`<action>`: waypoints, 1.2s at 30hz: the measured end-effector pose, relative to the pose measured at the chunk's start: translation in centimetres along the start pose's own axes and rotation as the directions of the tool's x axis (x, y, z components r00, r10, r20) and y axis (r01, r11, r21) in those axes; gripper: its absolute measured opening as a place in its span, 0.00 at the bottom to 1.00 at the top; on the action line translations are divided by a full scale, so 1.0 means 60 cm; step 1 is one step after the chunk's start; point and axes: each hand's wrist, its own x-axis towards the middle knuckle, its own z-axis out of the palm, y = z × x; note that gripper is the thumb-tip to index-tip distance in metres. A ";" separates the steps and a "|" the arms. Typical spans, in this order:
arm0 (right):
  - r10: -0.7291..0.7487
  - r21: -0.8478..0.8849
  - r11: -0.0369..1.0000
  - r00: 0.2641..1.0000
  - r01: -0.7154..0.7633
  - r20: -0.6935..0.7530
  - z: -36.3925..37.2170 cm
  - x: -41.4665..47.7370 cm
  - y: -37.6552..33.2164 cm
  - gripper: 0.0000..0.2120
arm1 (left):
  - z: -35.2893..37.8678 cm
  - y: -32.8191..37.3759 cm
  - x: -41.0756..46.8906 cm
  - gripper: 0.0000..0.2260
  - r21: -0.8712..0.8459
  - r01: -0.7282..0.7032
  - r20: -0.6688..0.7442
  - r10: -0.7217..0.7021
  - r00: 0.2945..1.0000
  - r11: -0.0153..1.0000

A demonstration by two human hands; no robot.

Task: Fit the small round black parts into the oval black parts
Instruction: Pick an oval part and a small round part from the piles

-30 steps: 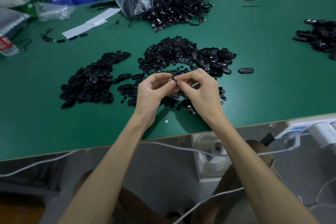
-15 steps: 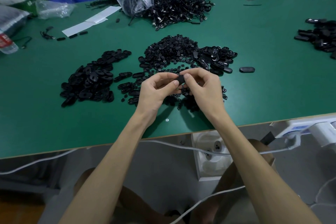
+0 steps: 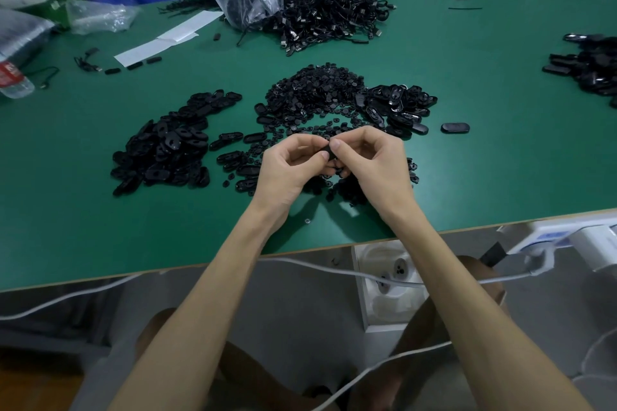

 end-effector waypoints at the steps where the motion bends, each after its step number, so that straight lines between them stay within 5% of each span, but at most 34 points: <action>1: -0.009 -0.026 1.000 1.000 0.009 -0.001 0.000 0.000 0.000 0.02 | 0.000 -0.001 0.001 0.05 0.008 0.001 -0.005 -0.001 1.000 1.000; 6: -0.047 -0.167 0.985 0.999 0.048 0.008 0.005 -0.004 -0.002 0.02 | 0.000 -0.003 0.002 0.07 0.045 0.004 -0.032 -0.002 0.999 0.999; 13: -0.034 -0.156 0.987 0.999 0.034 0.002 0.002 -0.005 -0.004 0.02 | 0.000 -0.003 0.001 0.06 0.034 0.002 -0.040 -0.001 0.999 0.999; 29: 0.042 0.110 0.993 0.999 -0.042 0.001 -0.002 0.002 0.001 0.01 | -0.001 0.004 0.000 0.08 -0.050 -0.017 -0.002 0.016 1.000 0.999; 32: 0.053 0.149 0.988 0.984 -0.028 -0.167 -0.006 0.006 0.002 0.03 | 0.001 0.004 0.002 0.10 -0.080 -0.015 -0.043 0.012 0.999 0.997; 36: 0.158 0.295 0.955 0.870 -0.015 -0.466 -0.019 0.013 0.004 0.04 | 0.000 0.001 0.004 0.09 -0.077 0.019 -0.076 -0.024 0.997 0.997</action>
